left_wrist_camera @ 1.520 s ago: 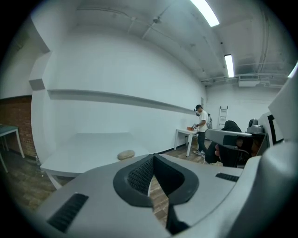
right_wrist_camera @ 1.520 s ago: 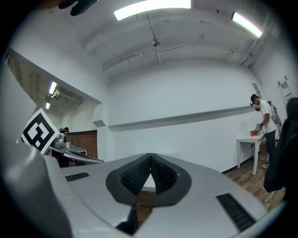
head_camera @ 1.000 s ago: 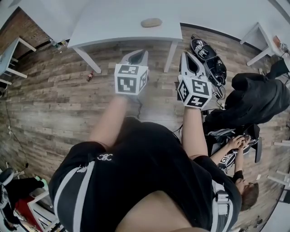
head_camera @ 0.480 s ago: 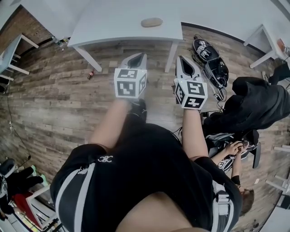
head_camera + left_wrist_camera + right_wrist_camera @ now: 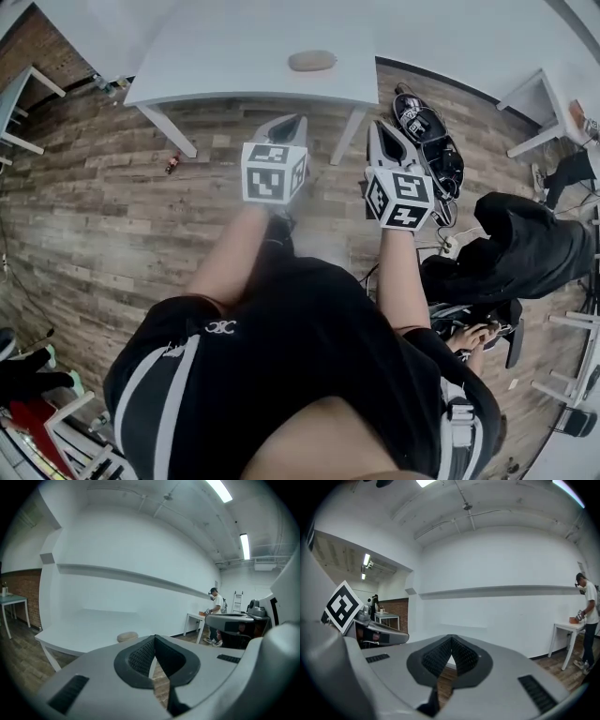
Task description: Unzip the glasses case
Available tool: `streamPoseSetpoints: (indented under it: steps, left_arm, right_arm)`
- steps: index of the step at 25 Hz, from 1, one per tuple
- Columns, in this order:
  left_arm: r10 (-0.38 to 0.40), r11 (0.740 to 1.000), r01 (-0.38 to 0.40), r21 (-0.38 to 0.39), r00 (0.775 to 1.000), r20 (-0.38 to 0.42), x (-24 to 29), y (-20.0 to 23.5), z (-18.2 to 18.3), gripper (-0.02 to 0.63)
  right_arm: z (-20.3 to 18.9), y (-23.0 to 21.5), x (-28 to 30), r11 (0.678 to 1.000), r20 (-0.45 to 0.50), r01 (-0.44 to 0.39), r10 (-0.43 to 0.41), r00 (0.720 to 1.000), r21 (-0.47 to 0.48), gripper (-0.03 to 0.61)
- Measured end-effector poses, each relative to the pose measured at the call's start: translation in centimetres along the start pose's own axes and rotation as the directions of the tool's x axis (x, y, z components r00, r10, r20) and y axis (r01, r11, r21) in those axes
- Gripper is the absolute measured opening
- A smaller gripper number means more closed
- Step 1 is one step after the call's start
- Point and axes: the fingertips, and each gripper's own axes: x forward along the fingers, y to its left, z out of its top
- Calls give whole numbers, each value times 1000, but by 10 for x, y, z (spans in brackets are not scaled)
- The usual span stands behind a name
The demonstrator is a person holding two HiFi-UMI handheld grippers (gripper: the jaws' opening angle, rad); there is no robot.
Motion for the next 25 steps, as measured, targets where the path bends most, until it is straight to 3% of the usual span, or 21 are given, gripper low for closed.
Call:
streamPoseSetpoints:
  steps: [8,16,25]
  left_arm:
    - [-13,999,13,-34,1000,-8,91,83,41,6]
    - [-41,998,38,-44,997,-72,184,168,67,6]
    - [-95,995,90,-38,984,-151,271,235,74,6]
  right_arm:
    - [17,-13,120,1000,-40,-9,8,999,-27,14]
    - [28,-19,245,1000,-81,-11,9,997,-19,14]
    - [17,-41,354,999,-134,12,-6,991,46,14]
